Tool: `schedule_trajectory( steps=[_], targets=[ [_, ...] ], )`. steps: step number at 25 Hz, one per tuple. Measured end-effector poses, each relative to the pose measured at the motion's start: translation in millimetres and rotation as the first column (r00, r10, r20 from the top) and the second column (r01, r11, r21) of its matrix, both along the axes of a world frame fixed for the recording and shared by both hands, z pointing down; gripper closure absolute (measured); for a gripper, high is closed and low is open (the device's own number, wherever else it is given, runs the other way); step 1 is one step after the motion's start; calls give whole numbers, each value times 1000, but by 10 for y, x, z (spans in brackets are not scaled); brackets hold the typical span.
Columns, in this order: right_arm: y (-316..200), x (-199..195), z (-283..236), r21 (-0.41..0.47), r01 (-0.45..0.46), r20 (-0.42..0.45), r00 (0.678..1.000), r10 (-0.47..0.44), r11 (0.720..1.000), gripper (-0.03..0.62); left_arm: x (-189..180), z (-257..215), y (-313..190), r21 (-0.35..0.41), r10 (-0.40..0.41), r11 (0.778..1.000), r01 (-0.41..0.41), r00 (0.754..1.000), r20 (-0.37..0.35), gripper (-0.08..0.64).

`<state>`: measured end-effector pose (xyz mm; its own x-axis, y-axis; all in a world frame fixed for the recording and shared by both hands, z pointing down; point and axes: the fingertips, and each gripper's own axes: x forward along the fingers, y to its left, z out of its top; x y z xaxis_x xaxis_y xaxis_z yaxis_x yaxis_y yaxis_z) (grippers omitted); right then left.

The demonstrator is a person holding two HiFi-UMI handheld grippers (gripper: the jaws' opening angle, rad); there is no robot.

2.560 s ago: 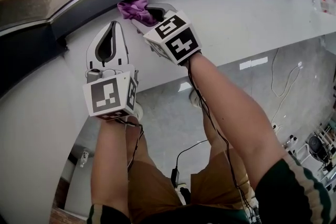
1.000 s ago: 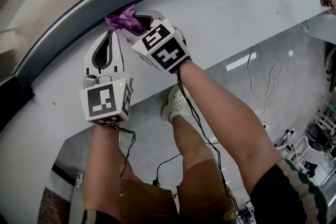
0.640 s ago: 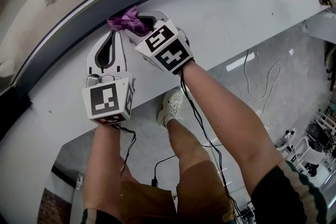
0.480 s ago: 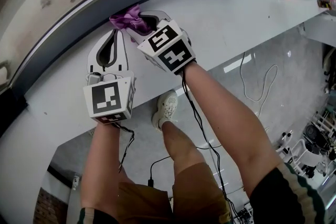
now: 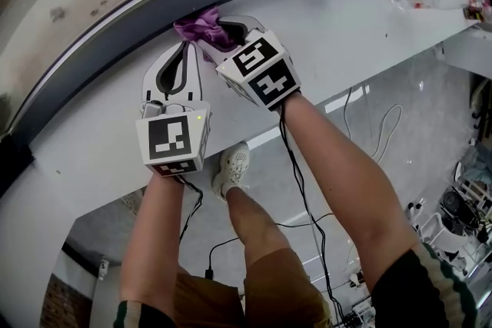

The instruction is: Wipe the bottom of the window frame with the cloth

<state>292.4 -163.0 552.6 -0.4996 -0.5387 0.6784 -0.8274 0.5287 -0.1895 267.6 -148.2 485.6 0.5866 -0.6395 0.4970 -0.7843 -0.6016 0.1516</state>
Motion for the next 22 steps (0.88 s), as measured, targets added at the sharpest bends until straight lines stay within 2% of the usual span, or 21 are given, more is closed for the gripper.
schedule_trajectory(
  steps=[3,9,15,22],
  targets=[
    [-17,133,-5,4,1,-16,1000,-1,1000,433,131,2,-40,1,7,1000,-7,1000,-8,551],
    [-25,566,11,-8,-27,-64,998,27,1000,433,371,51,-75,52,56,997,-58,998,37,551],
    [-35,919,18,-12,-65,-94,994,63,998,433,712,73,-35,14,78,997,-78,997,-1,551],
    [-59,1214,31,-13,-111,-104,988,109,994,431,1031,47,-8,13,107,994,-106,994,-25,551]
  ],
)
